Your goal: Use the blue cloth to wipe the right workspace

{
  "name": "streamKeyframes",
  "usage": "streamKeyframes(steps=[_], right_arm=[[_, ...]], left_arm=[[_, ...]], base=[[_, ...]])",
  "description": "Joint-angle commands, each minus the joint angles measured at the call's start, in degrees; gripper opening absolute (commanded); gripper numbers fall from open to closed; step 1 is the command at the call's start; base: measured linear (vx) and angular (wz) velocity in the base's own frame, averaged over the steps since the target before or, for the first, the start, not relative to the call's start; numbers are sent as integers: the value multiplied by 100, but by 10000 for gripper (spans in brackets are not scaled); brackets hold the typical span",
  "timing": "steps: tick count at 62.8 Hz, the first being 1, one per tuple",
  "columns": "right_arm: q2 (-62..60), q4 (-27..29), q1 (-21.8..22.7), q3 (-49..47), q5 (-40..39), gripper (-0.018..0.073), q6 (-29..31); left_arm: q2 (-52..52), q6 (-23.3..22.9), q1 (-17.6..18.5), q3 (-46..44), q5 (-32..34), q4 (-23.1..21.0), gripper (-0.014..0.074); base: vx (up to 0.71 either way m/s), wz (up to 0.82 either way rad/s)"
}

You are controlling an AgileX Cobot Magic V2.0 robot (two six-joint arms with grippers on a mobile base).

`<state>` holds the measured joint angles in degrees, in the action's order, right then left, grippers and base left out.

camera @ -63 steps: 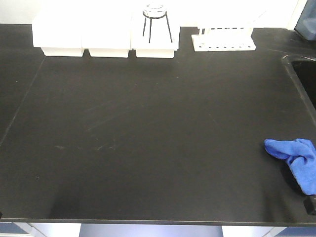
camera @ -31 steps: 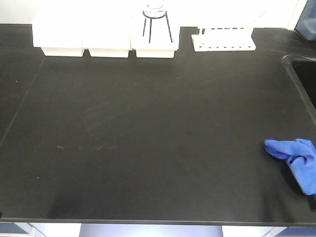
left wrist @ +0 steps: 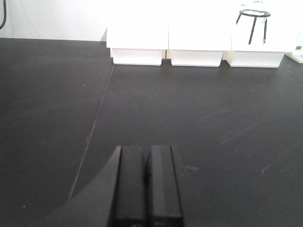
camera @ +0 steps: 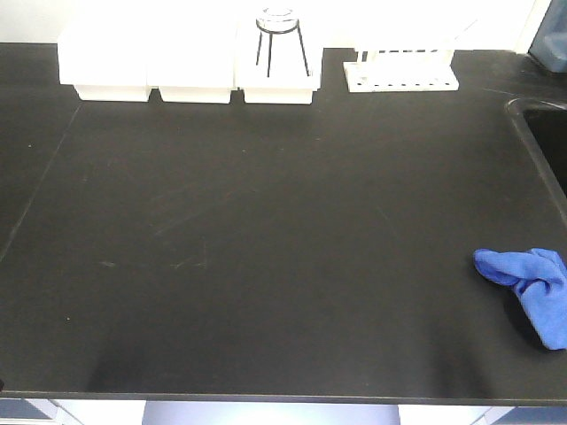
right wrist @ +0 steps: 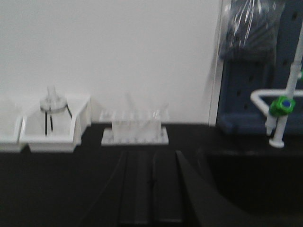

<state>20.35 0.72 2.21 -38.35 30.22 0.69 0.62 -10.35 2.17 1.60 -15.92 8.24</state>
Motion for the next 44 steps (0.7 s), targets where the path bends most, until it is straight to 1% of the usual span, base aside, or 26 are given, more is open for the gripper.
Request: streamKeyframes(steps=[1, 4, 11, 22, 27, 33, 36, 44], right_arm=[[689, -72, 1, -838, 567, -8, 78], [1018, -72, 1, -1099, 681, -8, 78], [1466, -72, 1, -1421, 633, -8, 31], [1813, -72, 1, -1478, 741, 0, 21], [1913, -72, 1, -1478, 925, 27, 180], [1992, -127, 1, -1478, 1028, 93, 440], [2025, -139, 1, -1478, 1030, 146, 509], [2025, -289, 1, -1478, 906, 356, 509]], left_arm=[[92, -49, 25, 174, 453, 6, -6], [92, -49, 25, 174, 453, 6, -6], [92, -49, 25, 174, 453, 6, -6], [92, -49, 25, 174, 453, 6, -6], [92, -49, 25, 174, 453, 6, -6], [92, -49, 25, 174, 453, 6, -6], [92, -49, 25, 174, 453, 6, -6], [92, -49, 25, 174, 453, 6, -6]], base=[[0, 0], [0, 0], [0, 0], [0, 0], [0, 0], [0, 0], [0, 0], [0, 0]])
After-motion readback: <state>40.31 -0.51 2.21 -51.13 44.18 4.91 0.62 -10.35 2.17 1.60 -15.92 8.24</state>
